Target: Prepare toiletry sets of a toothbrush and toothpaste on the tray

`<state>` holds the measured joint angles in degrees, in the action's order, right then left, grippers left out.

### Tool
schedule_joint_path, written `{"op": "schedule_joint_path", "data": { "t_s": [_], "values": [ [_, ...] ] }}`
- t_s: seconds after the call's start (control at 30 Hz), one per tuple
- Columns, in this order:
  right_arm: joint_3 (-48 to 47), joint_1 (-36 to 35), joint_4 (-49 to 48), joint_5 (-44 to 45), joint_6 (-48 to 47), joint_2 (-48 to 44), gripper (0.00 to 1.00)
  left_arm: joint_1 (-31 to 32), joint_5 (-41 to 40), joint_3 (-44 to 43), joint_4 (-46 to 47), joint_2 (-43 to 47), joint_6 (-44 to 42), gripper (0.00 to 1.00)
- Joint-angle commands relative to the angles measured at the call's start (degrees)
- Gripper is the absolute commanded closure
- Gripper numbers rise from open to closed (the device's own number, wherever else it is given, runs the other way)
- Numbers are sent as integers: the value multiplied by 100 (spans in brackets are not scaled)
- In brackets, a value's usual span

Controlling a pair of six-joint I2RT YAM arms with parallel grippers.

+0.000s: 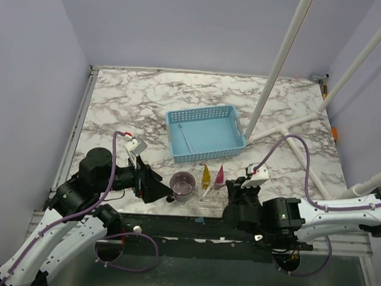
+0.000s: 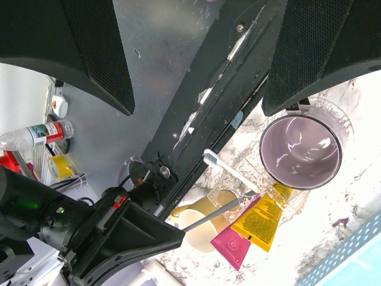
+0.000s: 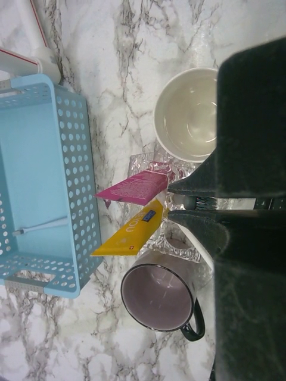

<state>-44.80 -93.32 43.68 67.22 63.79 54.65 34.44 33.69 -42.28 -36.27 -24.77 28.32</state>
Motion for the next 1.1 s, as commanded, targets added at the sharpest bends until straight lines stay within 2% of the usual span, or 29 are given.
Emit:
{"op": "schedule_joint_path", "data": {
  "t_s": [0.0, 0.33, 0.47, 0.73, 0.87, 1.07],
  "values": [
    [57, -14, -37, 549, 491, 165, 99, -42, -54, -17, 6, 30, 7, 13],
    [235, -12, 159, 621, 1011, 229, 99, -44, -46, 19, 67, -8, 12, 13],
    [296, -12, 218, 592, 1144, 311, 95, -48, -25, 27, 103, -35, 20, 13],
    [292, -17, 329, 545, 1399, 581, 95, -38, -25, 27, 103, -15, 25, 13],
    [208, -12, 493, 558, 1542, 685, 87, -42, -25, 27, 94, -6, 25, 13],
    [106, -17, 679, 574, 1645, 731, 67, -40, -16, 48, 111, -13, 25, 13]
  ]
}}
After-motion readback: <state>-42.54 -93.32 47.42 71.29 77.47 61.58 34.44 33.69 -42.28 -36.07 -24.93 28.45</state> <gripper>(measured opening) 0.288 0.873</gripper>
